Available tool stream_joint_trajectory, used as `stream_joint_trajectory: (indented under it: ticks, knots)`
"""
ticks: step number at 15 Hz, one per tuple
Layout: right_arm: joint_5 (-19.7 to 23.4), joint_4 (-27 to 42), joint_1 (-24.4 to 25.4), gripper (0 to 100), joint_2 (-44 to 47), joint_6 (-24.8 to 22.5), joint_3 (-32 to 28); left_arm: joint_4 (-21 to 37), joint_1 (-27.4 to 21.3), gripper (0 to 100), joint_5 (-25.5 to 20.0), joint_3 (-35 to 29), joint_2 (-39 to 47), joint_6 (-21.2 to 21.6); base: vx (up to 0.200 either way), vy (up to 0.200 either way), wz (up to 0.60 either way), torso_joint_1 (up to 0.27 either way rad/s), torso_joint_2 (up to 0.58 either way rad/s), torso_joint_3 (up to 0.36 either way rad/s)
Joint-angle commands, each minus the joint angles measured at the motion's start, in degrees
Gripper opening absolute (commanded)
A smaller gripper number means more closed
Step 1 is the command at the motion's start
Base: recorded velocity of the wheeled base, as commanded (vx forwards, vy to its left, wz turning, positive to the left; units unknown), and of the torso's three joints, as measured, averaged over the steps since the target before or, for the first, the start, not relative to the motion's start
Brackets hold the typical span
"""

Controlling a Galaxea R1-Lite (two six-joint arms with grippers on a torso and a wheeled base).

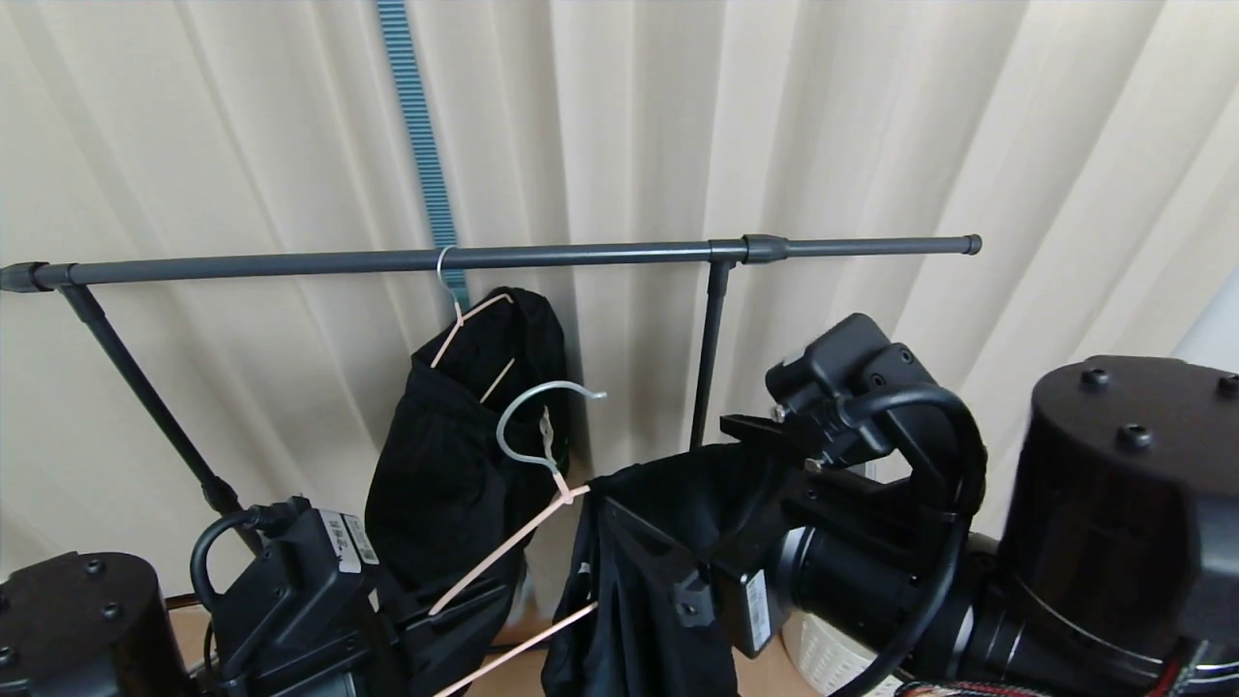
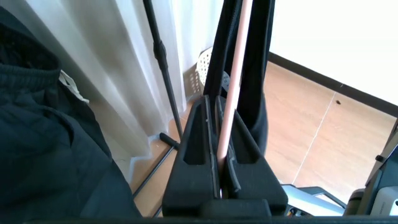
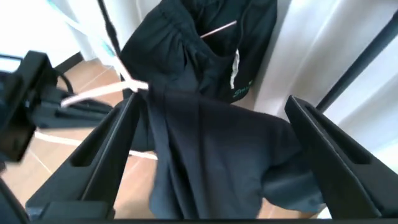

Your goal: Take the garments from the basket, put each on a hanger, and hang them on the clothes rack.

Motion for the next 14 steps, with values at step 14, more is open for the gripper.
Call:
stream_joint_trajectory:
  ticks: [14]
  knots:
    - [48.40, 81.49, -31.70, 100, 11.33, -61.60, -45.85, 0.13, -4.11, 0, -3.86, 3.51, 0.29, 0.71, 0.000, 0.000, 0.00, 0.000, 0.00, 0.000]
